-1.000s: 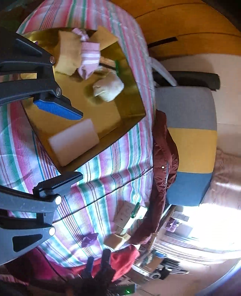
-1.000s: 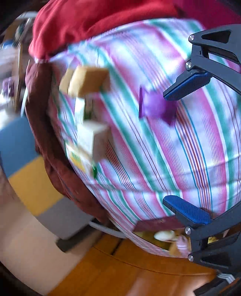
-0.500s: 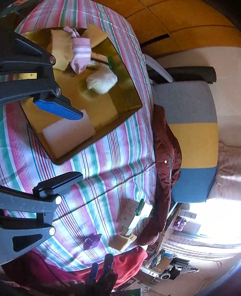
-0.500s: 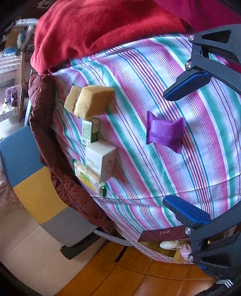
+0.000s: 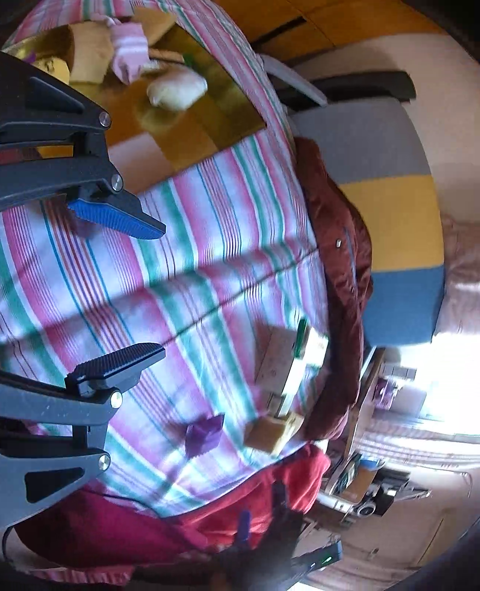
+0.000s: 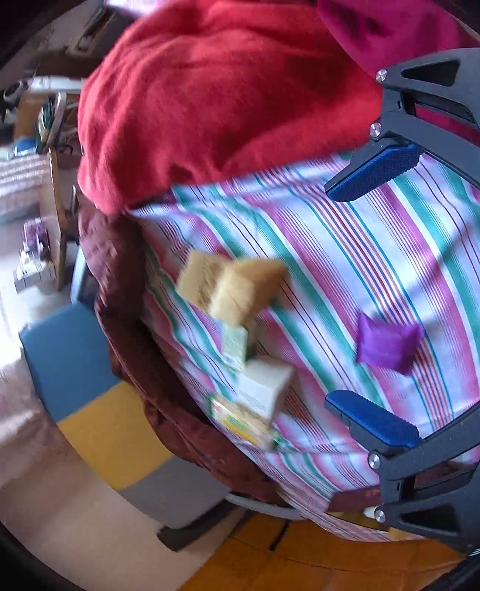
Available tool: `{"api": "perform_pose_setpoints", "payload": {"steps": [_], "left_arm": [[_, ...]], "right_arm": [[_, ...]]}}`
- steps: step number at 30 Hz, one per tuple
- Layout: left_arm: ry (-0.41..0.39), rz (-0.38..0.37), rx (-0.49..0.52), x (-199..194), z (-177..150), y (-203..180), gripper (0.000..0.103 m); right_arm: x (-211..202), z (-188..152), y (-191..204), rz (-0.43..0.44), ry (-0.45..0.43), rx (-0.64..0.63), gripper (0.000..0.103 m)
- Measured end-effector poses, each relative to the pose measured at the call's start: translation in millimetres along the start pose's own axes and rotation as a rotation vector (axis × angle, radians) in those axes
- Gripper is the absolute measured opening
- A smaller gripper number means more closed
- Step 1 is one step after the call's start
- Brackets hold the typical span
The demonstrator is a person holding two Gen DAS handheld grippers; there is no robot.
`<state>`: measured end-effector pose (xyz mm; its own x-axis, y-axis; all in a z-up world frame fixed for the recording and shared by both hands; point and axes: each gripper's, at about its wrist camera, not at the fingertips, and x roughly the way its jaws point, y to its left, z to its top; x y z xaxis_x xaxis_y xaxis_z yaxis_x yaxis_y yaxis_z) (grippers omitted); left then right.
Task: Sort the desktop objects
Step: 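Grasp a yellow sponge with right tool while left tool reaches purple packet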
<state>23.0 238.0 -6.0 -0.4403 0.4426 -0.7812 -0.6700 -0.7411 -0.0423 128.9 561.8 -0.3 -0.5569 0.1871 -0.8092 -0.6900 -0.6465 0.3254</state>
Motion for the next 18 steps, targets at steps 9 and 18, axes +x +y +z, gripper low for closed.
{"api": "perform_pose_setpoints", "payload": {"steps": [9,18], "left_arm": [[0.071,-0.057,-0.007,23,0,-20,0.059],[0.120,-0.085,-0.020,43,3,-30,0.059]], "right_arm": [[19,31,1,-0.003,-0.001,-0.063,0.103],[60,42,26,-0.070,-0.039,-0.249,0.103]]}}
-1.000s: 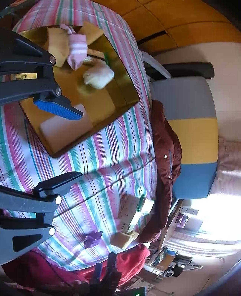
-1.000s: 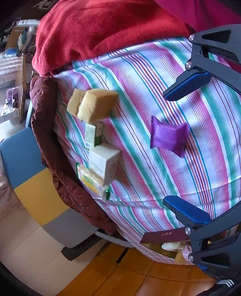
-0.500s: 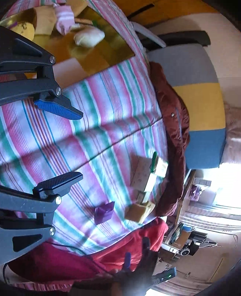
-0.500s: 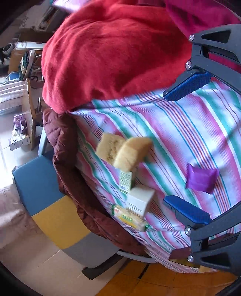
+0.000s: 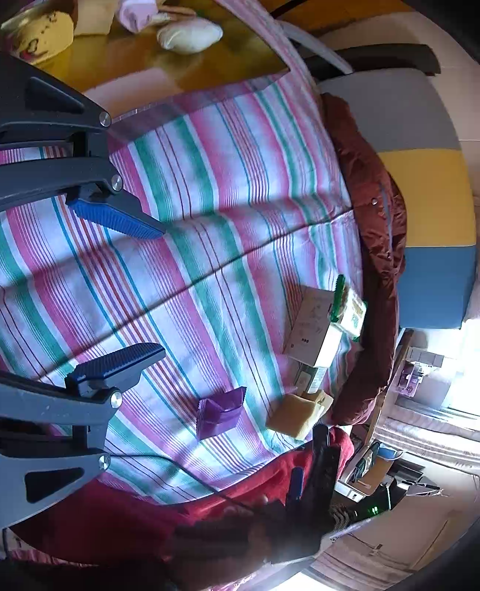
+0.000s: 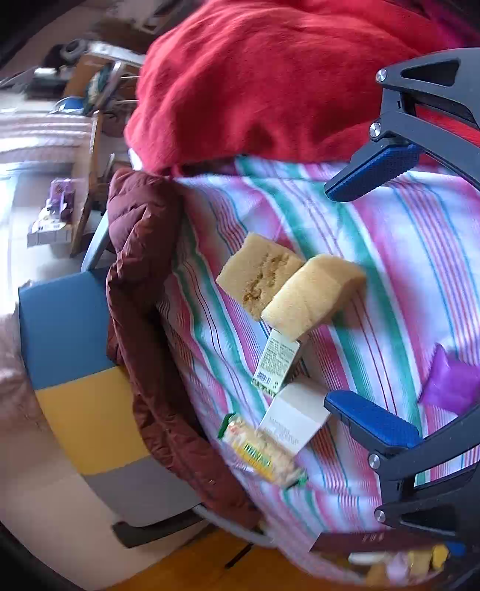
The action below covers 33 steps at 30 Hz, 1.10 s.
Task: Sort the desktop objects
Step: 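Grasp a yellow sponge with right tool while left tool reaches purple packet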
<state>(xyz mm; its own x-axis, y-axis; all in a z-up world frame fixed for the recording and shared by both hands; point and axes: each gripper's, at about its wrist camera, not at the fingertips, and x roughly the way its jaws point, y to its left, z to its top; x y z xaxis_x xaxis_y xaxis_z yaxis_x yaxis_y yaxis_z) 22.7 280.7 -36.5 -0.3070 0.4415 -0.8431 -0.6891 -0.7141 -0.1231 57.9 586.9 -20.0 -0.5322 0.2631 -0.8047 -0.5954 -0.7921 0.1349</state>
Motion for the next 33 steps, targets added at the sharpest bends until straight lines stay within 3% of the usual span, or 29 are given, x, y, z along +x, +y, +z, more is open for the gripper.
{"api": "perform_pose_setpoints", "payload": {"steps": [3,6,11,15,19,22,33], "left_arm": [[0.021,-0.005,-0.004,8,1,-1,0.059],[0.038,-0.006,-0.011,16,4,-2,0.059],[0.055,-0.030,-0.027,25,9,-4,0.059],[0.058,-0.062,-0.053,31,16,-5,0.059],[0.070,-0.104,-0.087,37,25,-6,0.058],[0.074,-0.115,-0.077,41,31,-13,0.057],[0.096,-0.252,-0.011,61,56,-57,0.055]], "right_arm": [[10,0,4,-0.051,-0.015,-0.058,0.102],[16,1,5,-0.045,-0.004,-0.079,0.100],[26,3,8,-0.048,0.013,-0.111,0.087],[34,3,11,-0.046,0.037,-0.127,0.082],[42,1,12,-0.044,0.070,-0.147,0.055],[44,0,11,-0.063,0.085,-0.155,0.044],[31,4,3,-0.046,0.041,-0.117,0.043]]}}
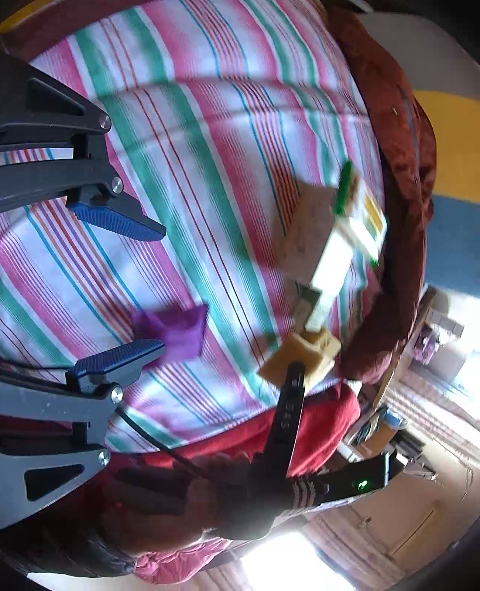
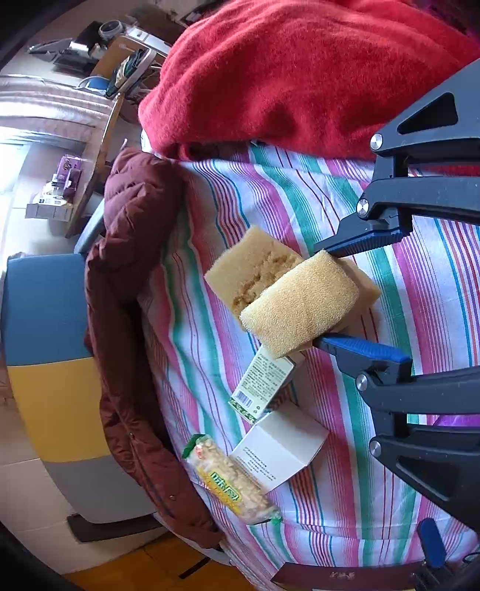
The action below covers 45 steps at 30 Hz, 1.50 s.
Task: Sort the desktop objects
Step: 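Grasp a yellow sponge with right tool while left tool reaches purple packet, then close left tool on the purple snack packet and lift it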
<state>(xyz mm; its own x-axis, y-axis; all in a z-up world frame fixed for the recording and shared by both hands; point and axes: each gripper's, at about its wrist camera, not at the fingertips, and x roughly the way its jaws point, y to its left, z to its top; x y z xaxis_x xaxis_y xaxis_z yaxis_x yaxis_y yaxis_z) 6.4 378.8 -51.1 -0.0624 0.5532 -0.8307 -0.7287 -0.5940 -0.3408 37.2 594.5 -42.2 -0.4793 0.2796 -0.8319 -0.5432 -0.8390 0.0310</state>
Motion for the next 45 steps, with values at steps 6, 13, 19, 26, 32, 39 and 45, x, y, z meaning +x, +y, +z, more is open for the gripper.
{"api": "perform_pose_setpoints", "payload": {"steps": [6,13,19,26,32,39,45], "left_arm": [[0.022,-0.008,0.090,20,12,-30,0.055],[0.081,0.033,0.156,53,14,-44,0.055],[0.069,0.066,0.192,61,11,-42,0.043],[0.030,0.082,0.185,51,2,-34,0.037],[-0.041,0.146,0.109,20,-10,-10,0.037],[-0.164,0.241,0.042,-35,-20,13,0.037],[-0.247,0.319,-0.004,-84,-31,37,0.037]], "right_arm": [[-7,1,-3,0.005,-0.029,0.017,0.043],[-13,3,-8,0.017,-0.051,0.039,0.043],[-13,5,-7,0.020,-0.058,0.033,0.043],[-14,4,-3,0.052,-0.067,0.013,0.043],[-20,2,12,0.131,-0.089,-0.045,0.043],[-21,-7,37,0.187,-0.074,-0.138,0.043],[-20,-11,40,0.211,-0.059,-0.133,0.043]]}}
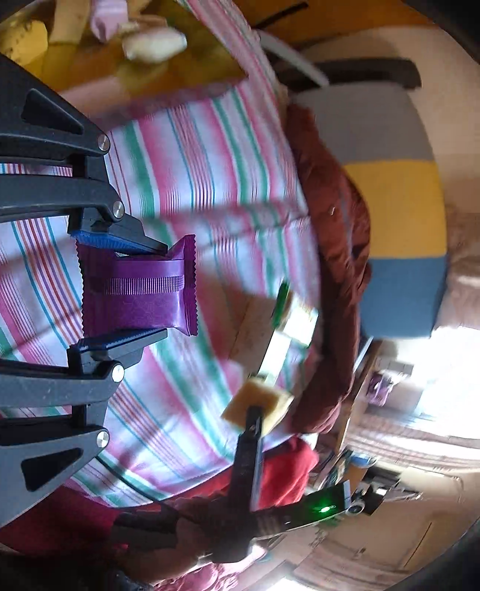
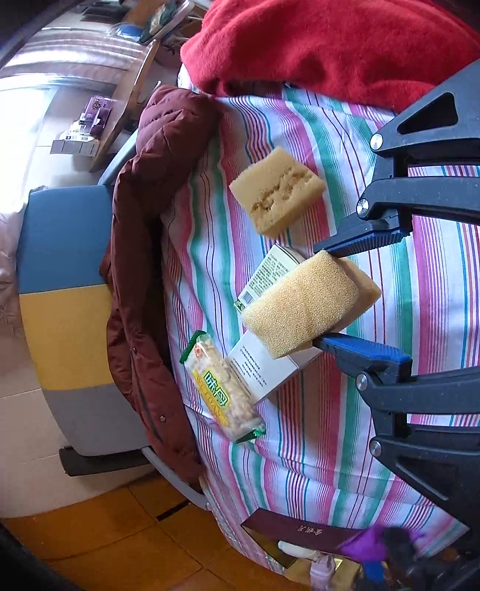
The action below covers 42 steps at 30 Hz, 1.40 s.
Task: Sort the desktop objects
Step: 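Close left tool on the purple snack packet and lift it, then carry sponge and packet over the gold tray and open both tools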
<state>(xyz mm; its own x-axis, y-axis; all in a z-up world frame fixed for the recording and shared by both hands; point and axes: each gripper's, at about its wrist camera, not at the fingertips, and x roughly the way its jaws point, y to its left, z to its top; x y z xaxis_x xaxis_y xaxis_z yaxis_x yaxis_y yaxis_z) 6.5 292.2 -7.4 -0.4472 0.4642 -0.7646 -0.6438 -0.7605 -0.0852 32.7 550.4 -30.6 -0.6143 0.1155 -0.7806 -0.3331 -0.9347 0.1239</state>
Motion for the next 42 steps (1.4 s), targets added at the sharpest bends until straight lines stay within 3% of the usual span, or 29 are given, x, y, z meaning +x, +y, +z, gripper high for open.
{"api": "perform_pose_setpoints", "payload": {"steps": [10,15,18,23,30,37,42], "left_arm": [[-0.064,0.115,-0.107,-43,-11,67,0.037],[-0.070,0.154,-0.175,-53,-23,99,0.037],[-0.078,0.171,-0.215,-59,-30,117,0.037],[-0.084,0.194,-0.288,-66,-43,148,0.037],[-0.091,0.232,-0.414,-81,-71,198,0.037],[-0.078,0.229,-0.483,-84,-92,226,0.038],[-0.050,0.186,-0.495,-76,-95,224,0.049]], "right_arm": [[-15,0,5,0.056,-0.028,0.086,0.043],[-28,-3,34,0.114,-0.047,0.077,0.043],[-40,-2,60,0.152,-0.070,0.046,0.043],[-52,-1,116,0.294,-0.078,0.000,0.043],[-42,-8,212,0.470,-0.017,-0.114,0.043],[-28,-12,279,0.593,0.035,-0.148,0.043],[-17,-17,316,0.655,0.082,-0.165,0.052]]}}
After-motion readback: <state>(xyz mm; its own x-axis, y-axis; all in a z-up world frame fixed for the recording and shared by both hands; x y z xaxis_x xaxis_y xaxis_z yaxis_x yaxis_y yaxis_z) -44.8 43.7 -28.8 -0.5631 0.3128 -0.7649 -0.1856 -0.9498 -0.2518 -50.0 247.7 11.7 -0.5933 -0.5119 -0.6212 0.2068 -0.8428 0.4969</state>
